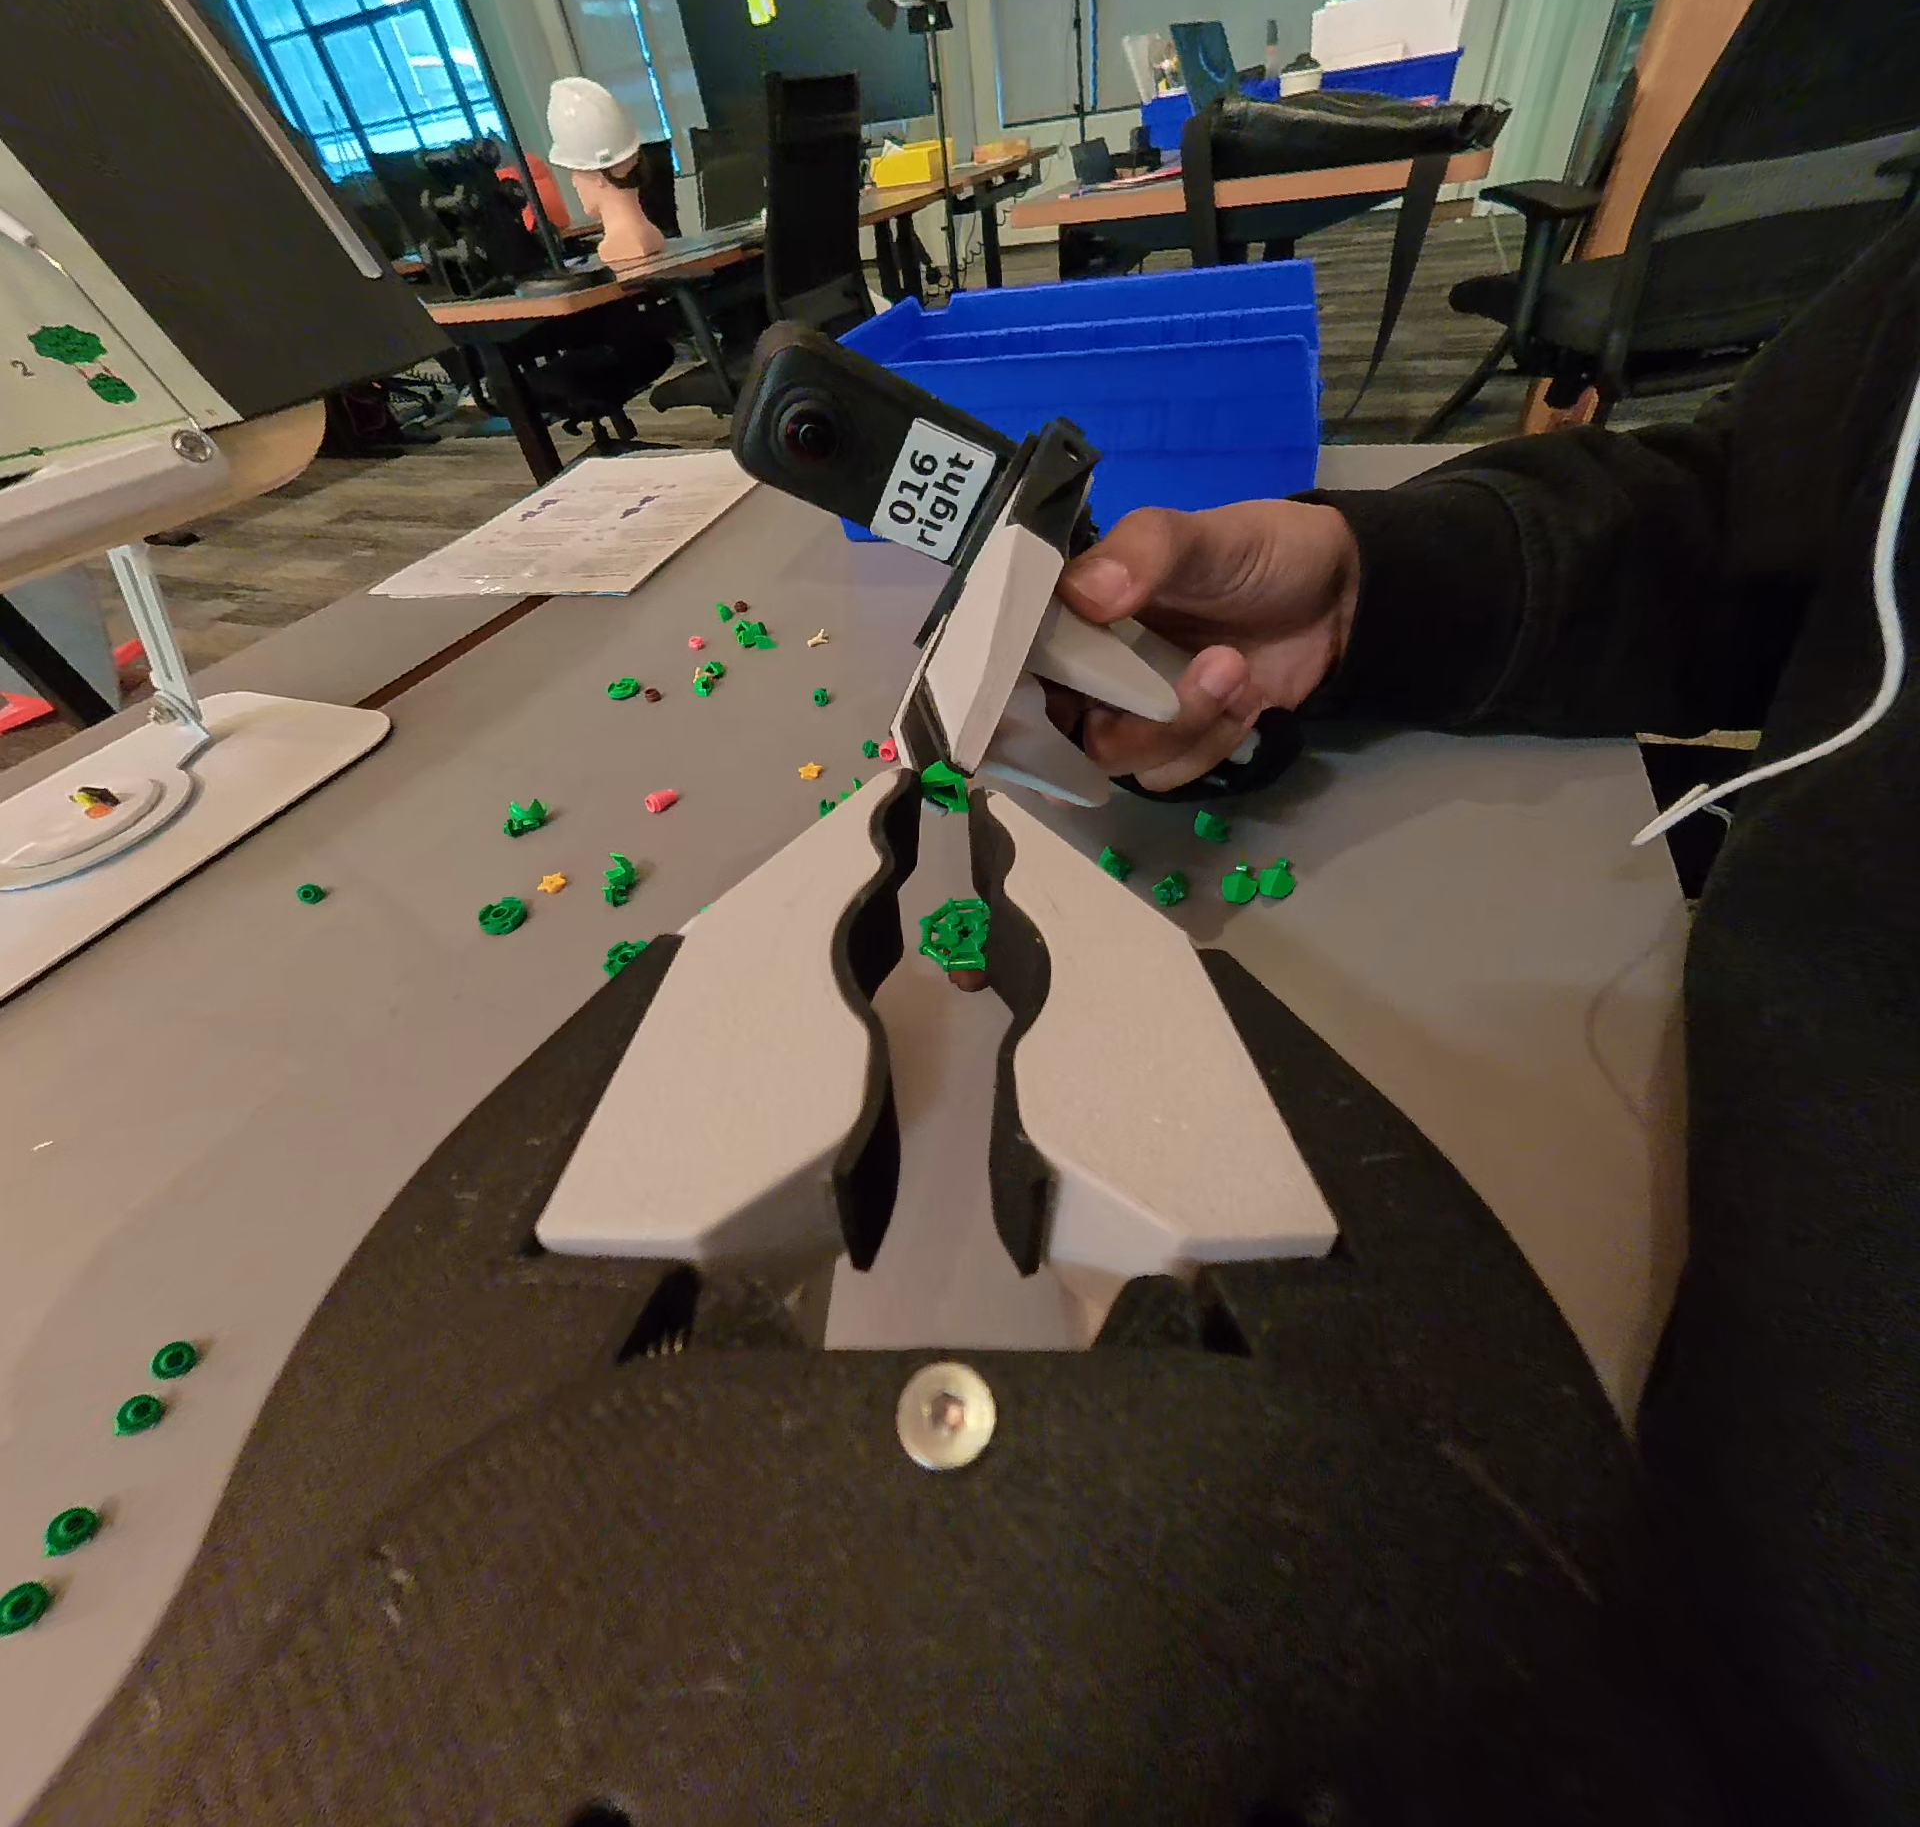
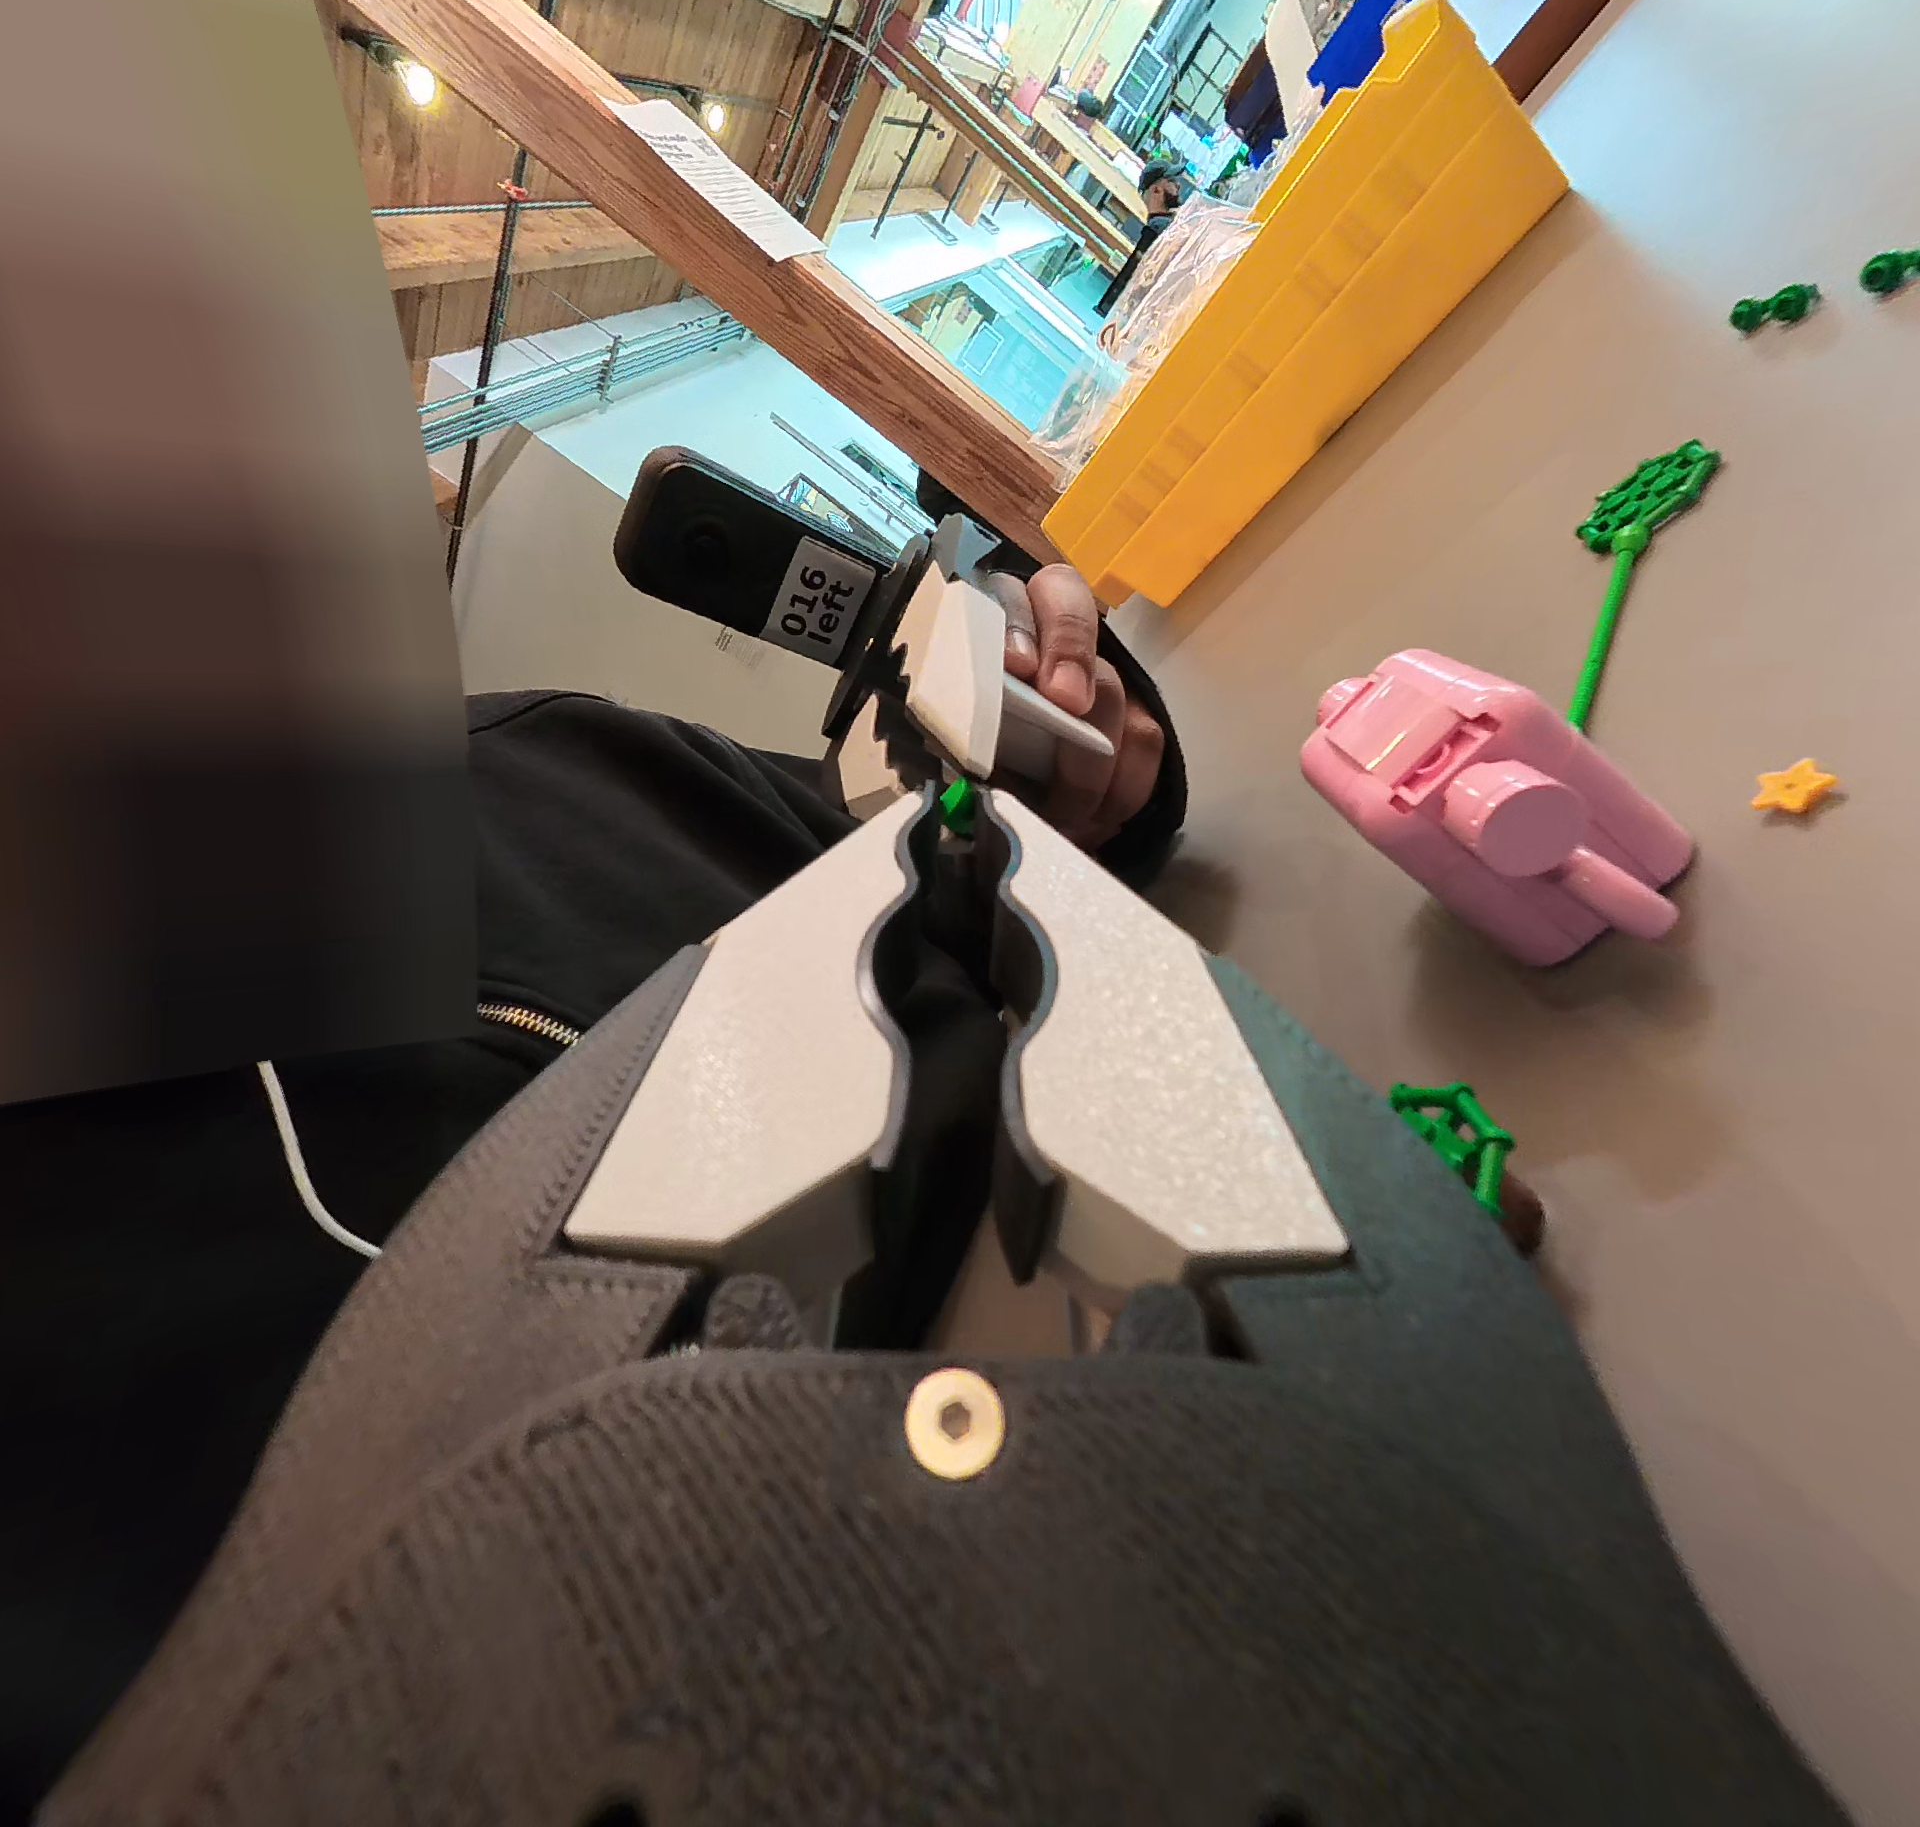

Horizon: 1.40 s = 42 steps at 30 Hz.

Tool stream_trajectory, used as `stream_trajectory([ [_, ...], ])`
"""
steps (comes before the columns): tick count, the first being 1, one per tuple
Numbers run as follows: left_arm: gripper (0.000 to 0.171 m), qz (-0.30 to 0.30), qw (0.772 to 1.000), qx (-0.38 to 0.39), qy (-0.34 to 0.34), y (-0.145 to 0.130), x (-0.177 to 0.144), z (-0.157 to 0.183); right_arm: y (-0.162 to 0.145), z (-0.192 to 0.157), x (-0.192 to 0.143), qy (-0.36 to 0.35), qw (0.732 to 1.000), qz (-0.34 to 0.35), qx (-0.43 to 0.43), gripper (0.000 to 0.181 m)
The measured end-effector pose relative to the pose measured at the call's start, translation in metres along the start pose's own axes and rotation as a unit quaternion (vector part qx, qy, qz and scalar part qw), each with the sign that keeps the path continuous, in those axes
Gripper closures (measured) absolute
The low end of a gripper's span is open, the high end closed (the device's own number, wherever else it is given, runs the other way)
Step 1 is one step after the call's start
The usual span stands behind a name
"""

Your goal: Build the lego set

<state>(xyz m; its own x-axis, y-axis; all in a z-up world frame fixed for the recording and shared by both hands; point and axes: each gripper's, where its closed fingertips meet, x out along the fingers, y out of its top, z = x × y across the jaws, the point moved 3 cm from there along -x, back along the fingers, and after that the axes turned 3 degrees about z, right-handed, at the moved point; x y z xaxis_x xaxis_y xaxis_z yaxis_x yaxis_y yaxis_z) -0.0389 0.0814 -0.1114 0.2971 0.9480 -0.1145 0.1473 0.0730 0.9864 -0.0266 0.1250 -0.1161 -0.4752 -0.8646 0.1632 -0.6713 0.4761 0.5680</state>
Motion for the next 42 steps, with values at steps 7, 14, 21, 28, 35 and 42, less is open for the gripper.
stream_trajectory([
  [7,0.158,0.012,1.000,-0.007,0.005,0.003,-0.002,-0.003,0.015,-0.002,-0.014,-0.010,0.999,0.030,-0.009,0.177],
  [14,0.153,0.012,1.000,-0.010,0.005,0.002,-0.002,-0.003,0.049,-0.013,-0.060,-0.106,0.982,0.089,-0.127,0.178],
  [21,0.154,0.012,0.999,-0.029,0.010,0.001,-0.002,-0.008,0.067,-0.030,-0.097,-0.194,0.945,0.138,-0.223,0.177],
  [28,0.161,0.031,0.993,-0.108,0.022,0.004,-0.003,-0.030,0.067,-0.040,-0.111,-0.179,0.943,0.167,-0.226,0.177],
  [35,0.165,-0.017,0.995,-0.093,0.035,0.010,0.008,-0.048,0.063,-0.041,-0.116,-0.162,0.947,0.181,-0.212,0.177],
  [42,0.171,-0.038,0.978,-0.071,0.192,0.010,-0.074,-0.150,0.057,-0.042,-0.110,-0.150,0.951,0.173,-0.208,0.177],
])
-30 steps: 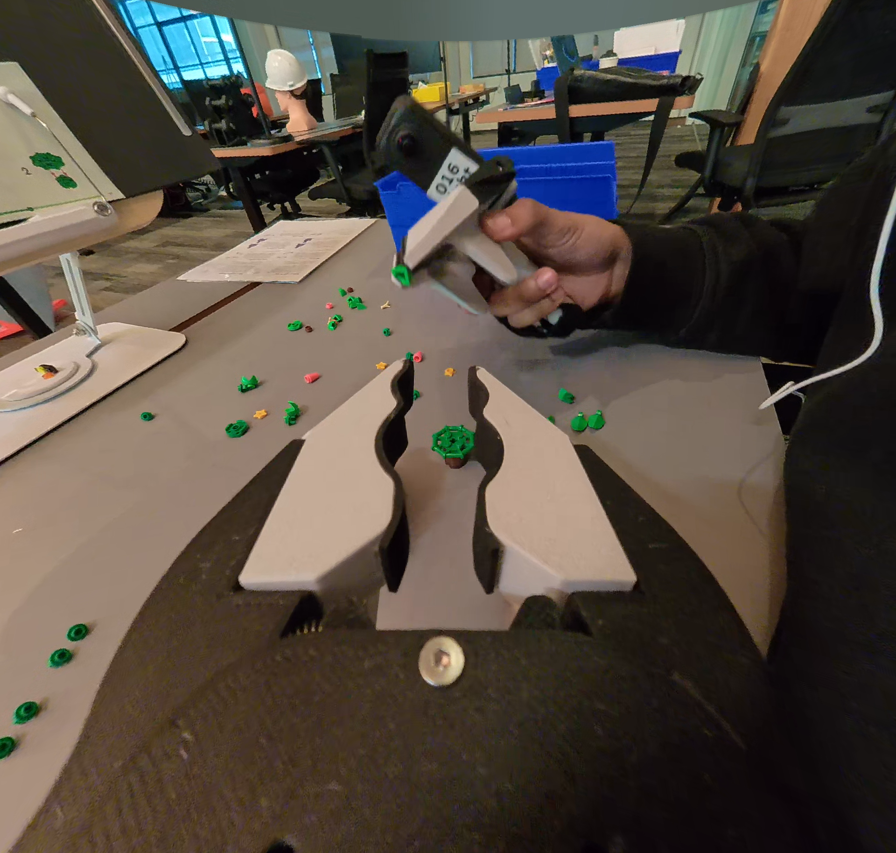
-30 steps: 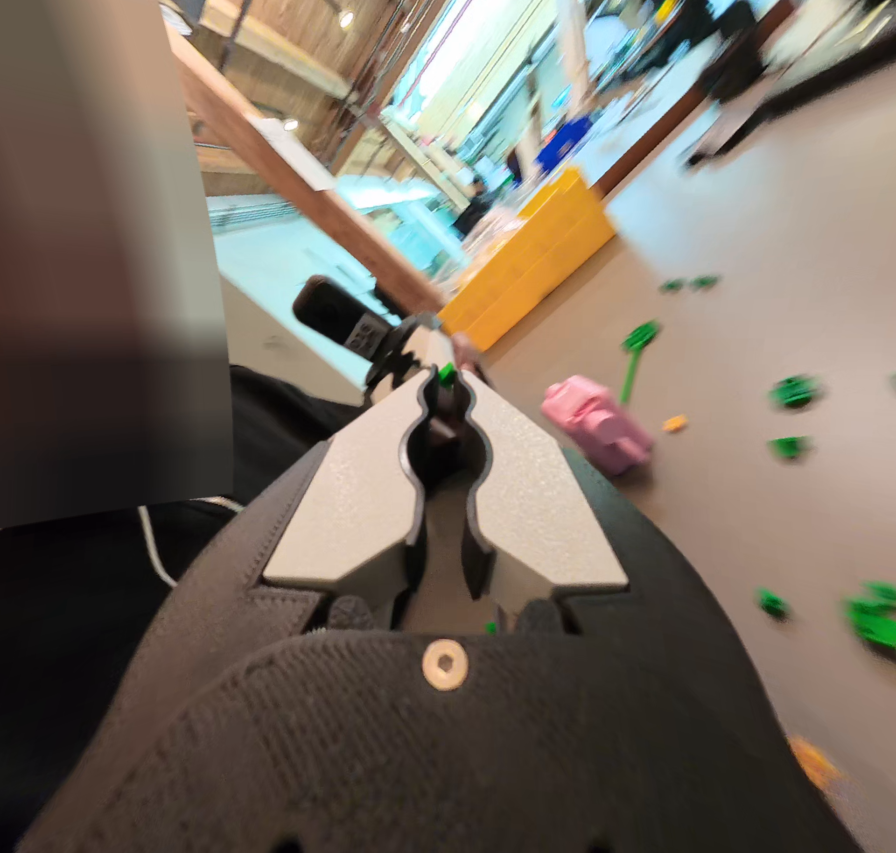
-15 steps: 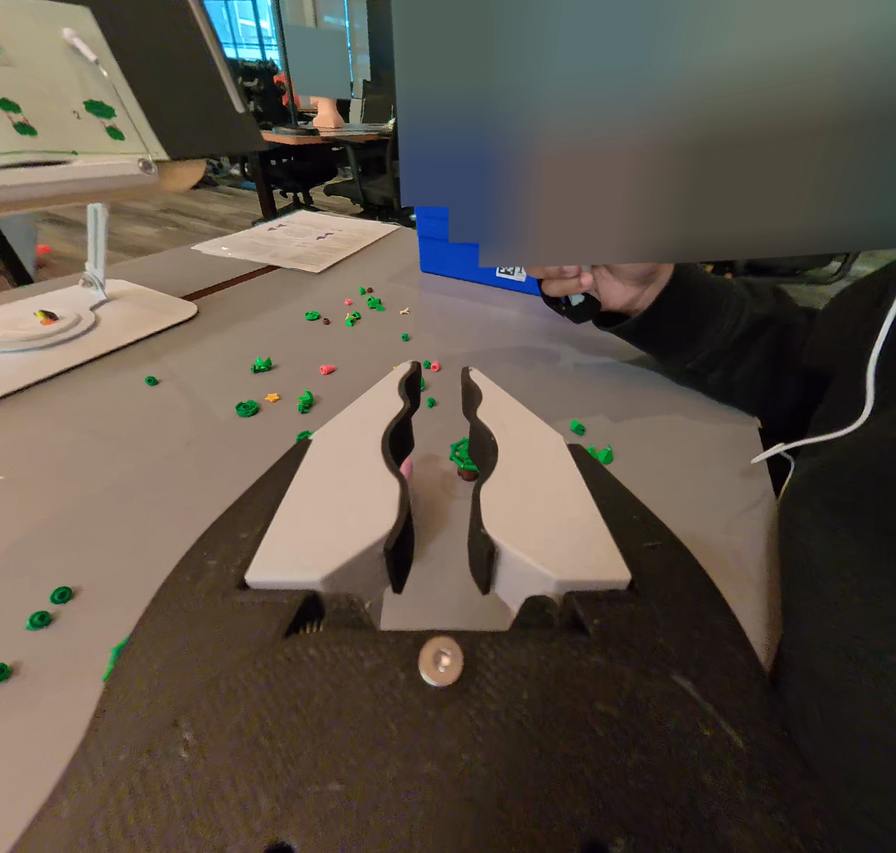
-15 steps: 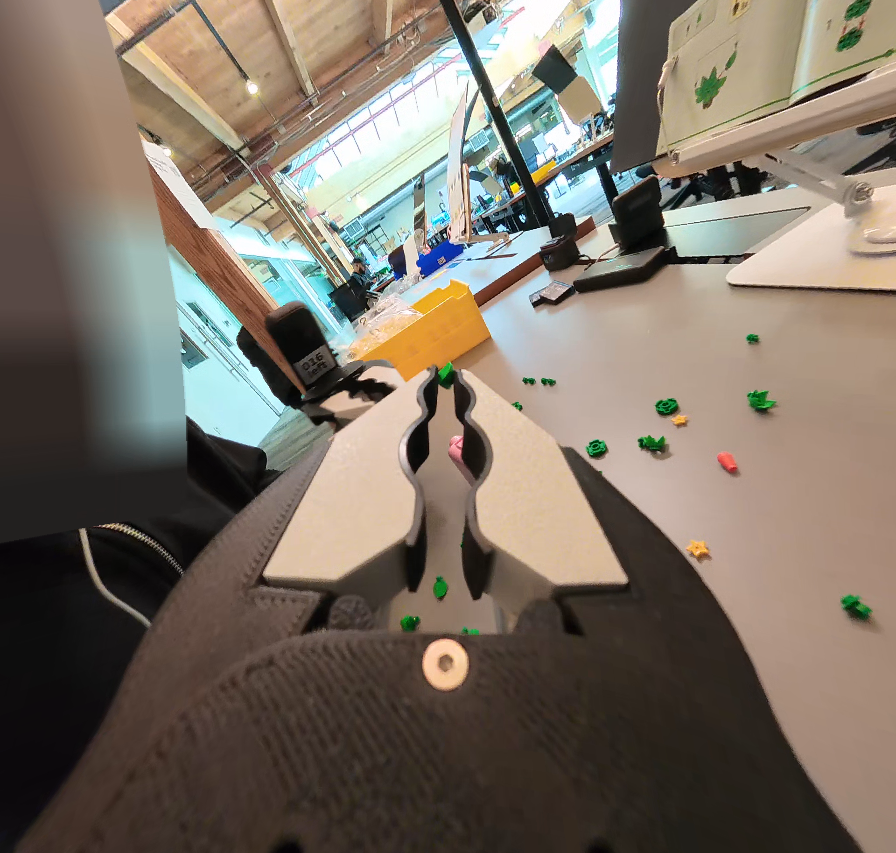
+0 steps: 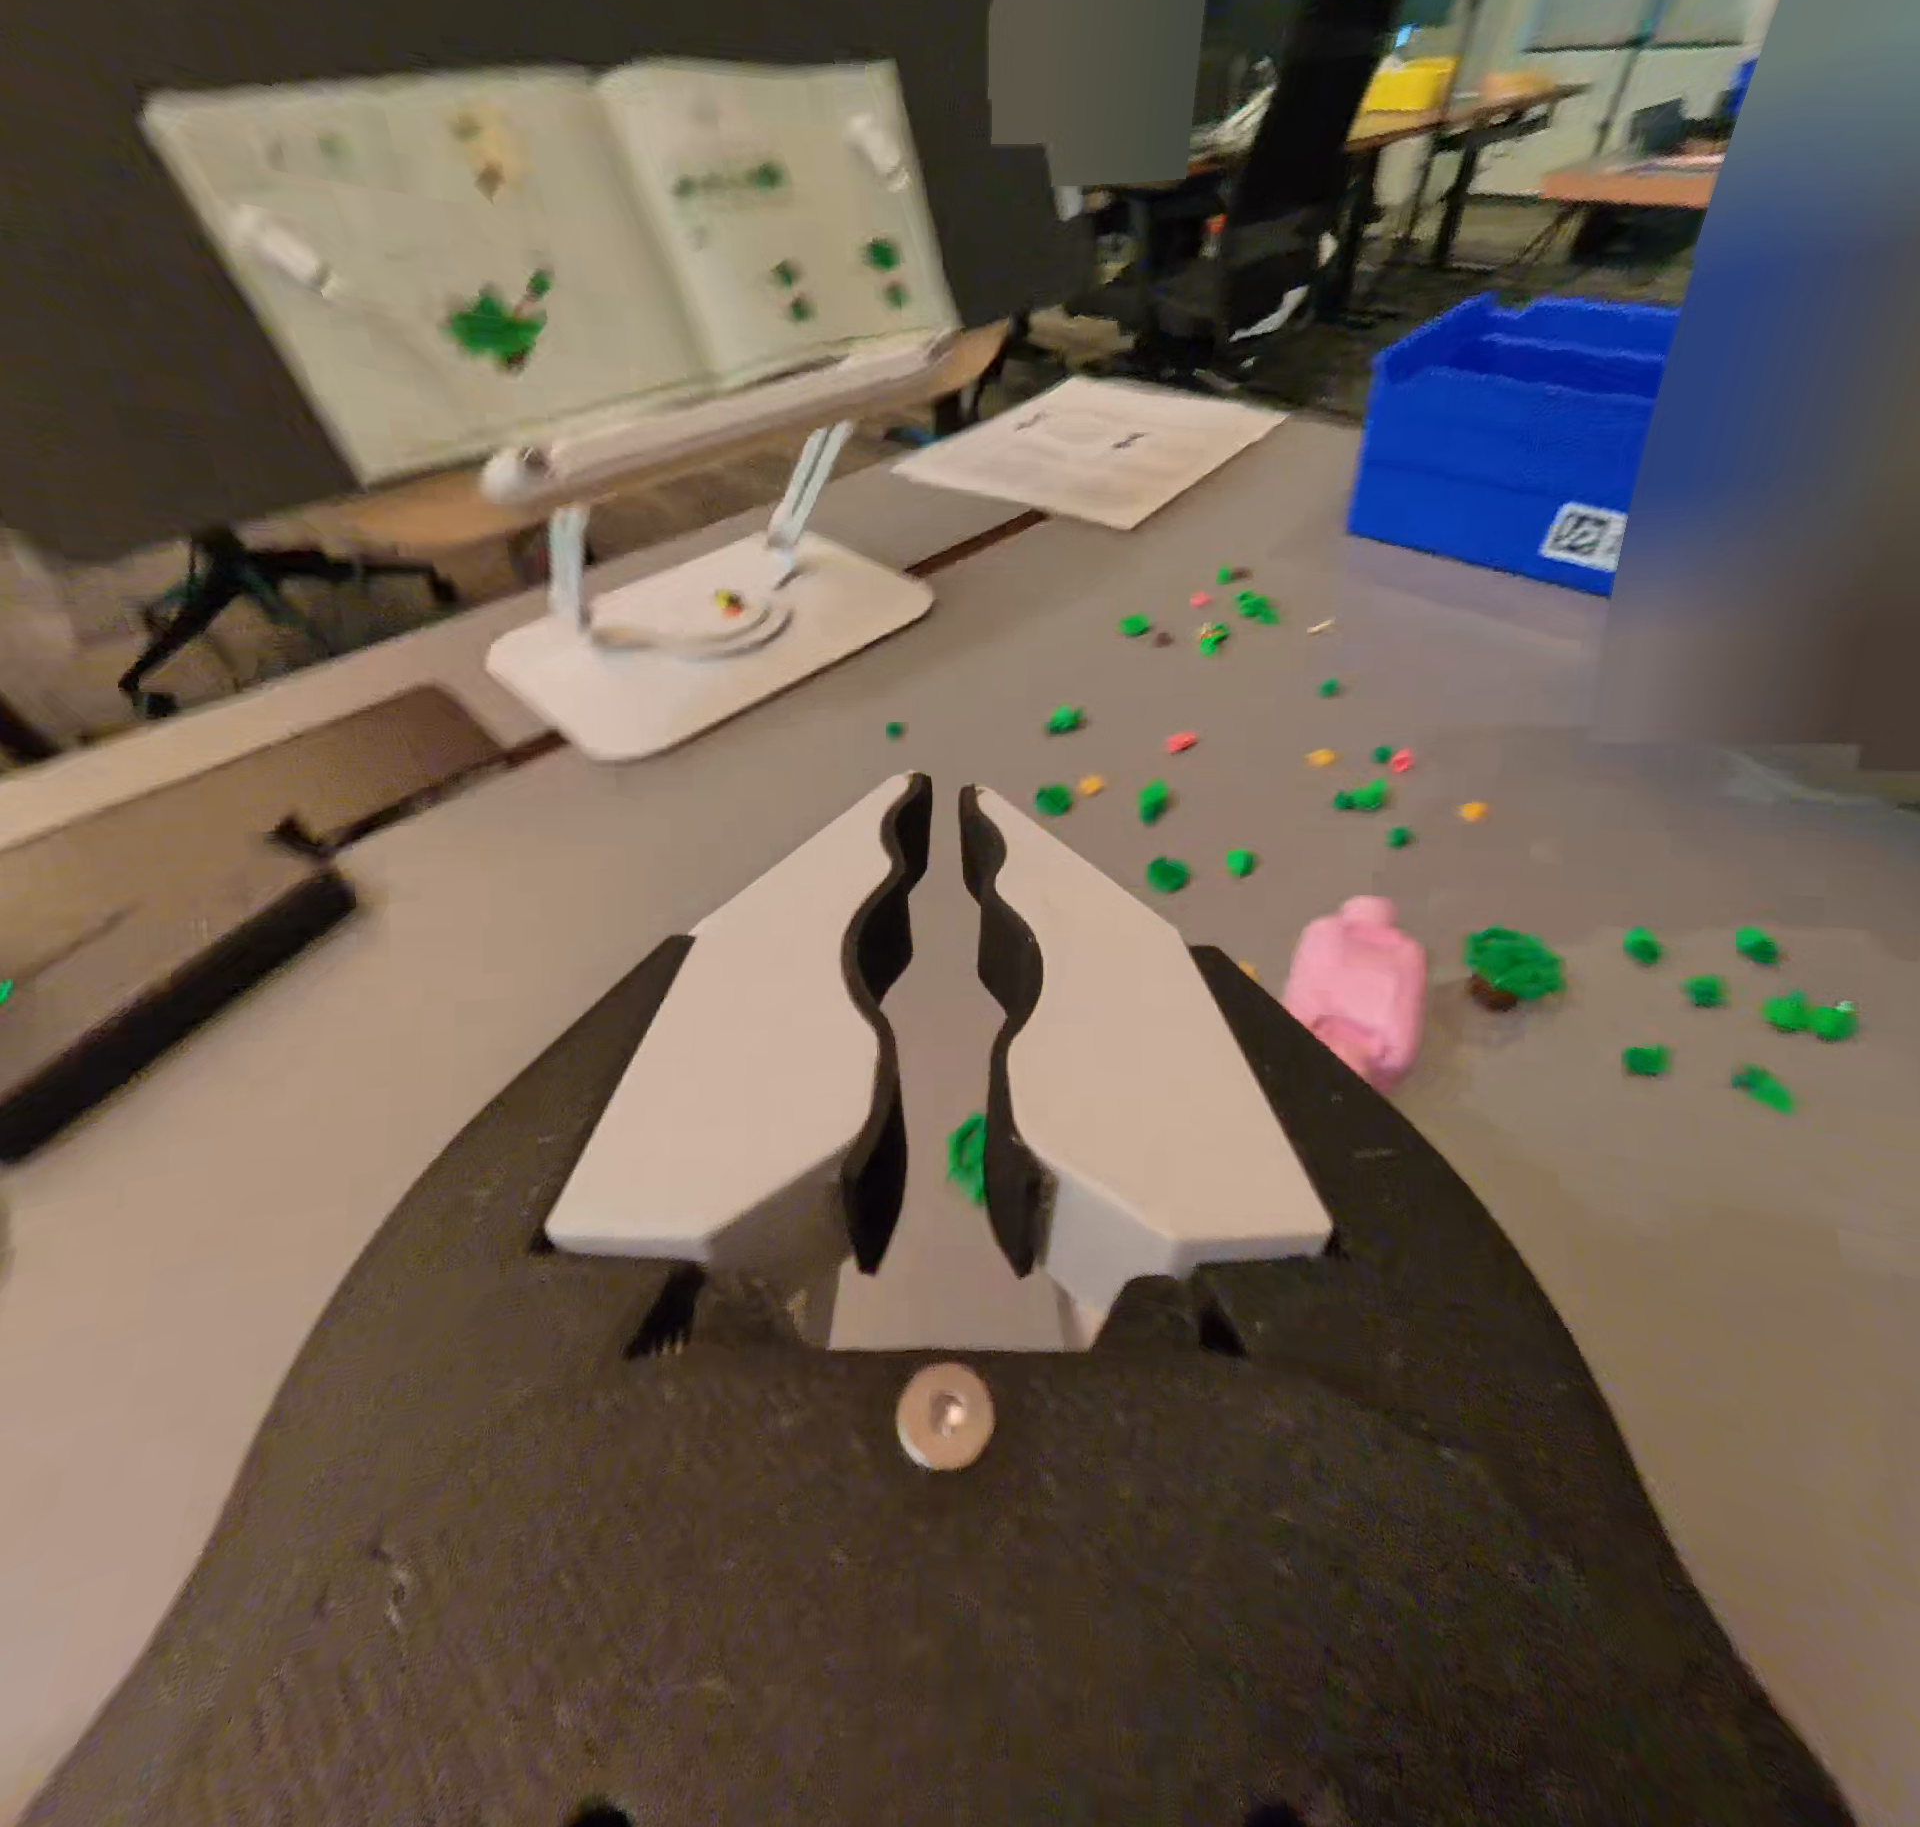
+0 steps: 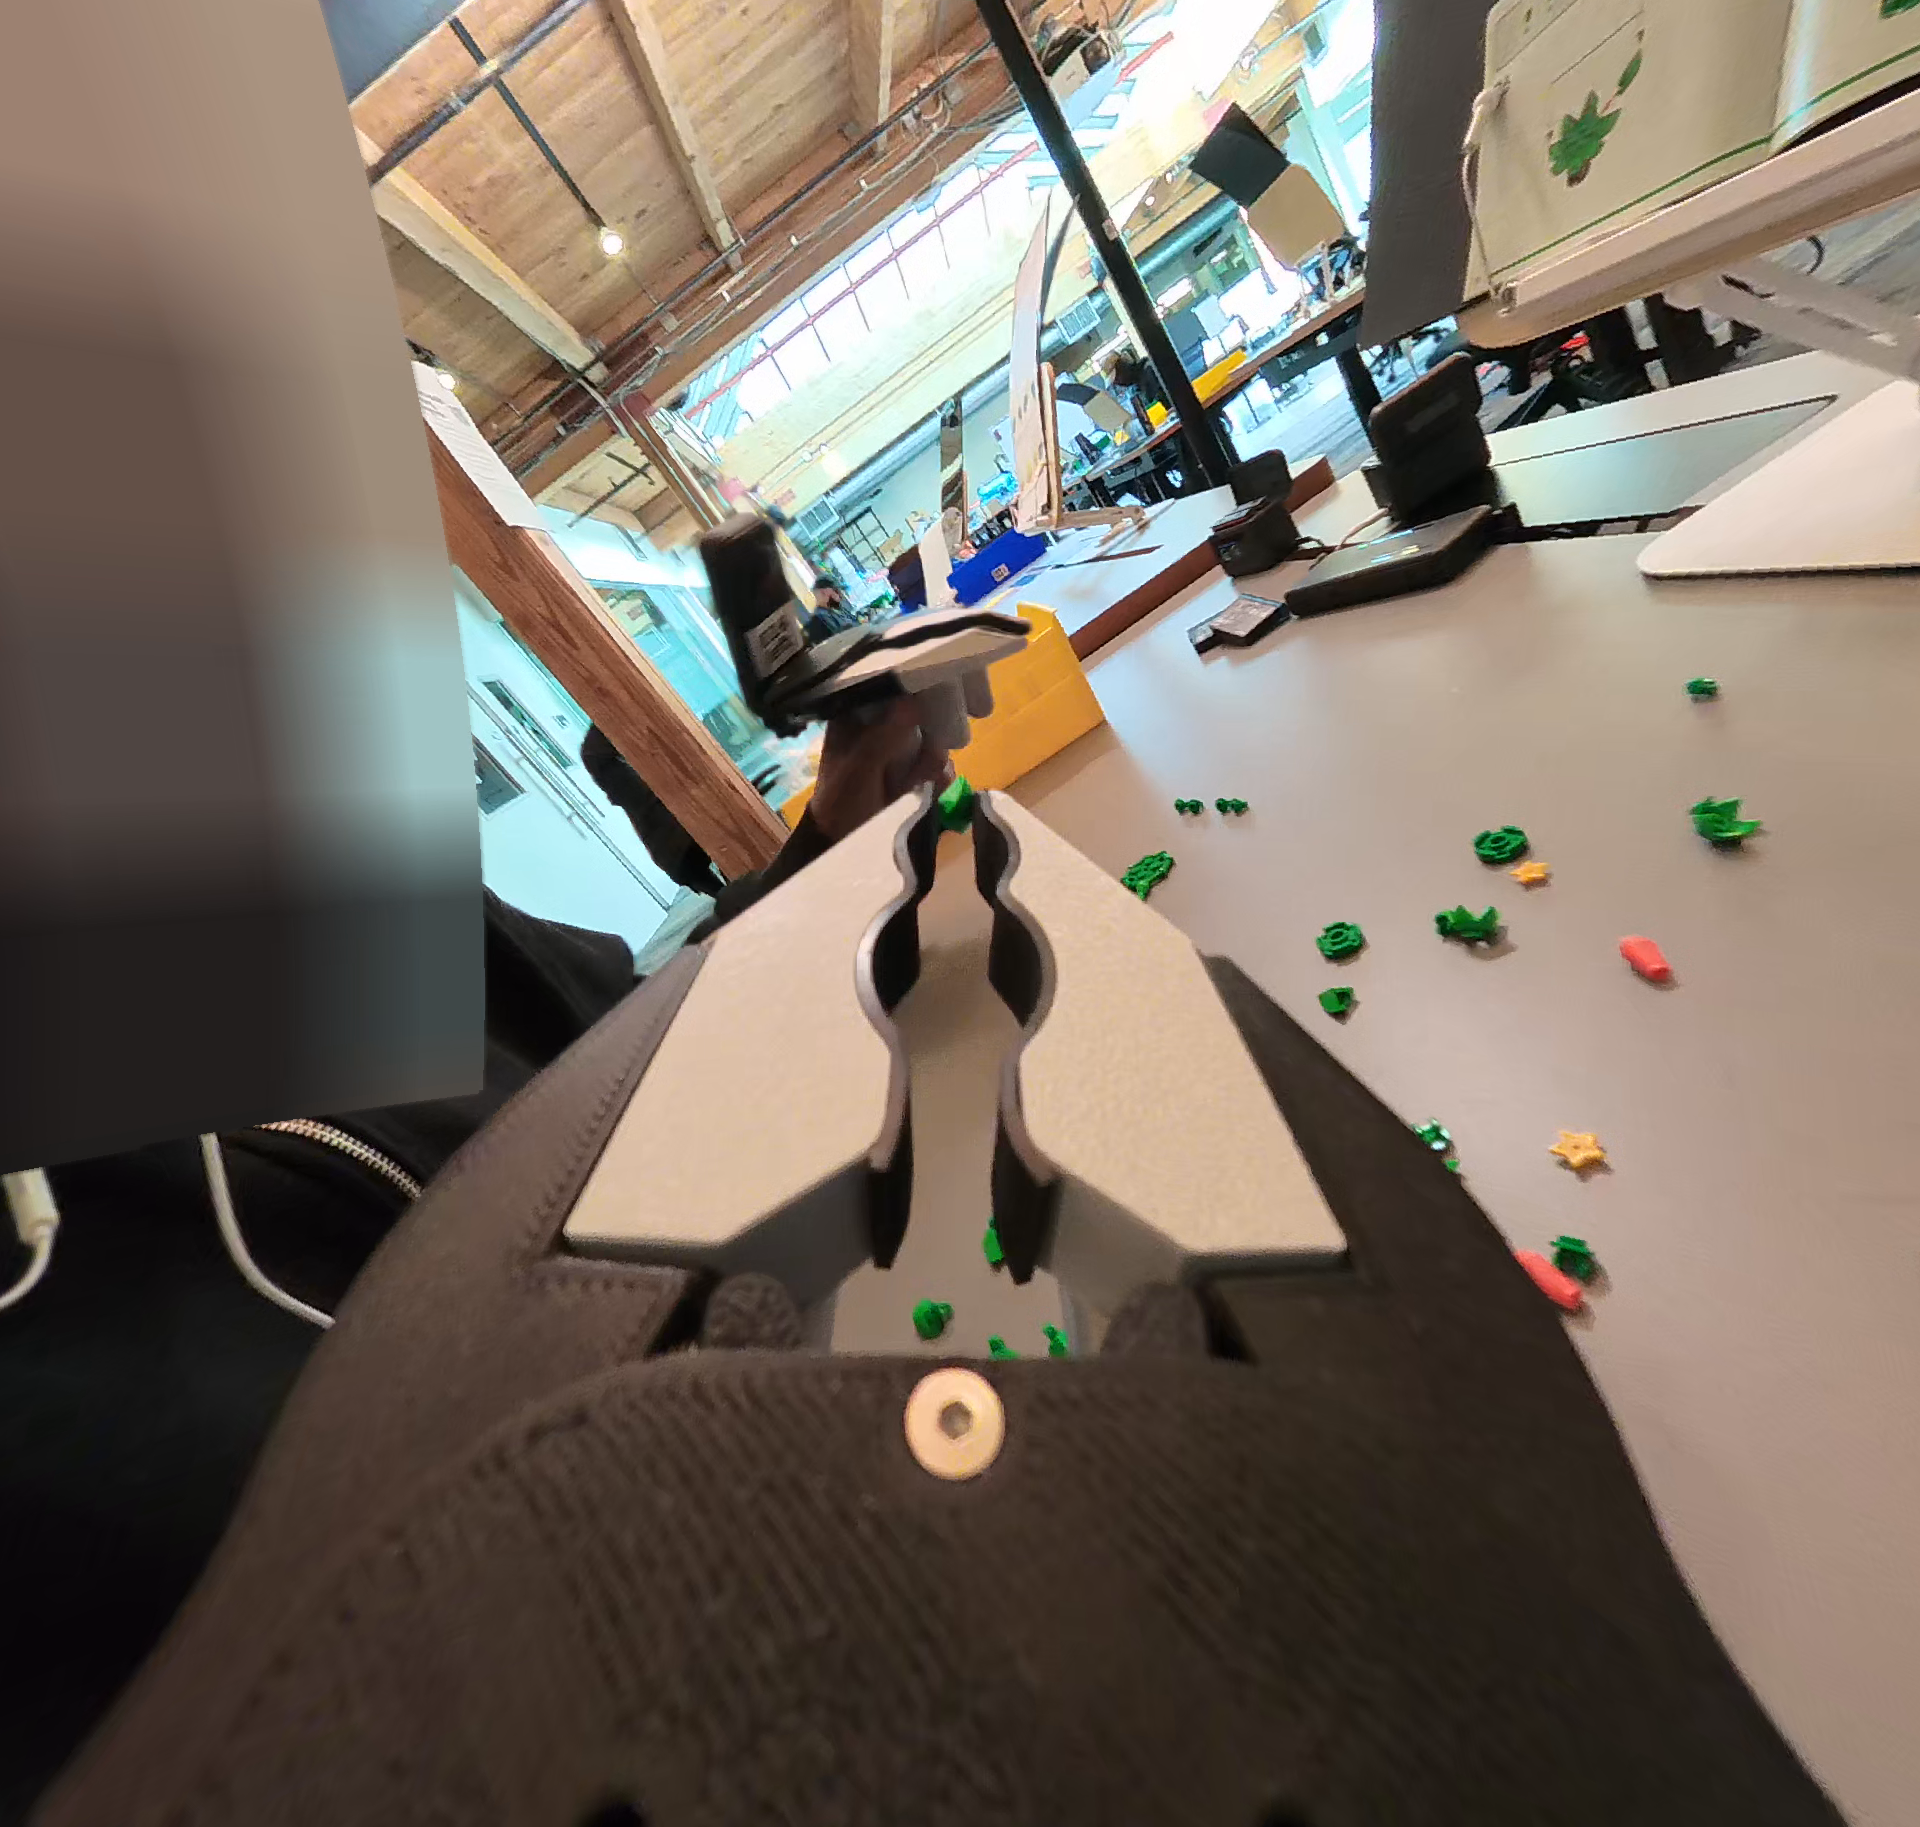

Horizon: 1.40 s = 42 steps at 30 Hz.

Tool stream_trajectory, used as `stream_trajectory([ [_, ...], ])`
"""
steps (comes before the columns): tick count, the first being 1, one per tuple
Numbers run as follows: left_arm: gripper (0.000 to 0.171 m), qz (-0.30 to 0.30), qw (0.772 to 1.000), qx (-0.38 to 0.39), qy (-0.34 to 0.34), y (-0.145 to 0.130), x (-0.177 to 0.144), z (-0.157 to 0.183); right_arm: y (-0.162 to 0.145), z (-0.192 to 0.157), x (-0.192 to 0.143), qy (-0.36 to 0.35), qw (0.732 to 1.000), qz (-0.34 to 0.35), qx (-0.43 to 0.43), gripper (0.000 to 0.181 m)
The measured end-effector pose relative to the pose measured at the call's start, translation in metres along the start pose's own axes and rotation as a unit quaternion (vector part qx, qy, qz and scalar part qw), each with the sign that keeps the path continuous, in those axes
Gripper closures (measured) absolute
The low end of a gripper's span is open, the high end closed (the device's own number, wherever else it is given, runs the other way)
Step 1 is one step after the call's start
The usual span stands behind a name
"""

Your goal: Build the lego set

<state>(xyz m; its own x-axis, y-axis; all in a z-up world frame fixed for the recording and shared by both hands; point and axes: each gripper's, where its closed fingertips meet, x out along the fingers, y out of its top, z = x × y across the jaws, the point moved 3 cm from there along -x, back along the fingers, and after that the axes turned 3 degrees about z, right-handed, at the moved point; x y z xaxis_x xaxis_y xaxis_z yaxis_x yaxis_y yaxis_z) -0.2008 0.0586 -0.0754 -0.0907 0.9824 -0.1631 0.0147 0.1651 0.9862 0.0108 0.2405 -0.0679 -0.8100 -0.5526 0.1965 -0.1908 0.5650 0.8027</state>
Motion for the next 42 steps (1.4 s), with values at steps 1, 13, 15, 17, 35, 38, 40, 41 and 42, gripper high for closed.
stream_trajectory([
  [1,0.170,-0.018,1.000,-0.019,0.004,-0.011,-0.004,-0.012,-0.001,0.001,0.001,-0.003,1.000,-0.003,-0.003,0.177],
  [13,0.158,-0.193,0.970,-0.148,0.009,-0.110,-0.002,-0.053,-0.015,0.019,0.006,-0.018,0.999,-0.016,0.022,0.177],
  [15,0.156,-0.208,0.966,-0.150,-0.002,-0.114,0.004,-0.048,-0.016,0.020,0.007,-0.016,0.999,-0.017,0.026,0.177],
  [17,0.154,-0.233,0.962,-0.141,-0.004,-0.119,0.008,-0.045,-0.016,0.019,0.007,-0.014,0.999,-0.018,0.028,0.177],
  [35,0.163,-0.230,0.964,-0.128,-0.032,-0.116,0.014,-0.030,-0.013,0.013,0.006,-0.010,1.000,-0.012,0.019,0.177],
  [38,0.154,-0.234,0.964,-0.129,-0.023,-0.117,0.016,-0.034,-0.014,0.013,0.007,-0.008,1.000,-0.015,0.021,0.177],
  [40,0.148,-0.245,0.961,-0.125,-0.024,-0.119,0.019,-0.033,-0.015,0.013,0.007,-0.007,1.000,-0.016,0.022,0.177],
  [41,0.148,-0.254,0.959,-0.123,-0.026,-0.121,0.020,-0.031,-0.015,0.013,0.007,-0.007,1.000,-0.016,0.023,0.177],
  [42,0.149,-0.263,0.957,-0.119,-0.027,-0.124,0.020,-0.030,-0.015,0.013,0.008,-0.007,1.000,-0.016,0.023,0.177],
])
